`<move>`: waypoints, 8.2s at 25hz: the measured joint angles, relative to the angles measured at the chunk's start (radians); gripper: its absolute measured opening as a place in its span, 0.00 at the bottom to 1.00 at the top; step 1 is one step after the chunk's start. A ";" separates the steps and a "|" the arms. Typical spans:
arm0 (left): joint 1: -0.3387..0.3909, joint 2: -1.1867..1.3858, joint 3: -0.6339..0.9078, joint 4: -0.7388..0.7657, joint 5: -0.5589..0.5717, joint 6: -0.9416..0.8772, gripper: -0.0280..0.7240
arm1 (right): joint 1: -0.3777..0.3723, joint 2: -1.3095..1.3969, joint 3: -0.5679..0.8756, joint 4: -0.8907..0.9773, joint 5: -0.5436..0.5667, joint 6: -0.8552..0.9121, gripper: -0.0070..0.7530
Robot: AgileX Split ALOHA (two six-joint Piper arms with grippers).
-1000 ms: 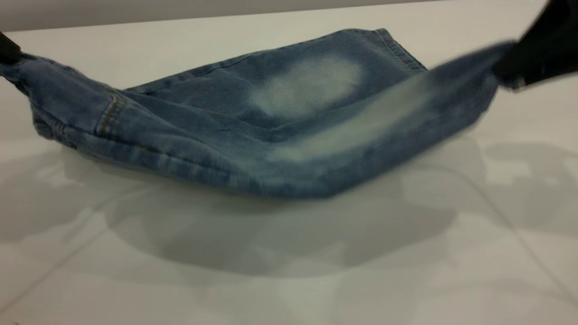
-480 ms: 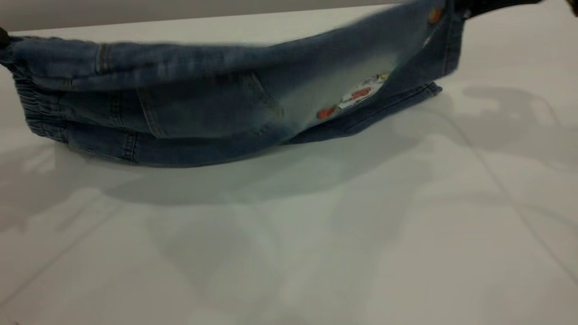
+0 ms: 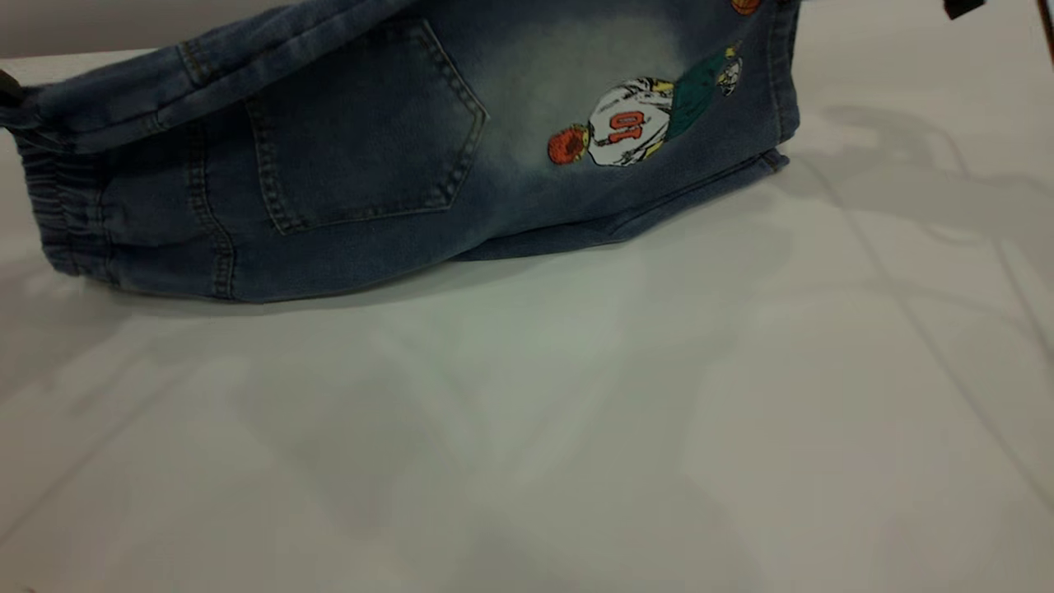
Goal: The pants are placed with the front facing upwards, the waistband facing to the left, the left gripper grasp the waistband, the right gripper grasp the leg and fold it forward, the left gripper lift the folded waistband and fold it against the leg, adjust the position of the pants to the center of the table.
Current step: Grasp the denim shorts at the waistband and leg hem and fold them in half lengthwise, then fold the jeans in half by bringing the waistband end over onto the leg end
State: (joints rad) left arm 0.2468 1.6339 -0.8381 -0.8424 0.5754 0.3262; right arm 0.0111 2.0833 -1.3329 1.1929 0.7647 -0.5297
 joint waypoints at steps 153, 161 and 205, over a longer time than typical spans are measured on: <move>0.085 0.418 -0.101 -0.342 0.180 0.565 0.23 | 0.308 0.330 -0.236 0.381 0.024 -0.374 0.59; 0.086 0.281 -0.101 -0.226 0.212 0.516 0.23 | 0.382 0.416 -0.343 0.404 0.032 -0.329 0.59; -0.068 -0.042 -0.122 -0.185 0.296 0.491 0.23 | 0.420 0.497 -0.380 0.230 0.070 -0.220 0.57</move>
State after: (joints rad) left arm 0.1787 1.5918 -0.9604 -1.0272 0.8711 0.8167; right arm 0.4311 2.5799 -1.7128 1.4230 0.8349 -0.7497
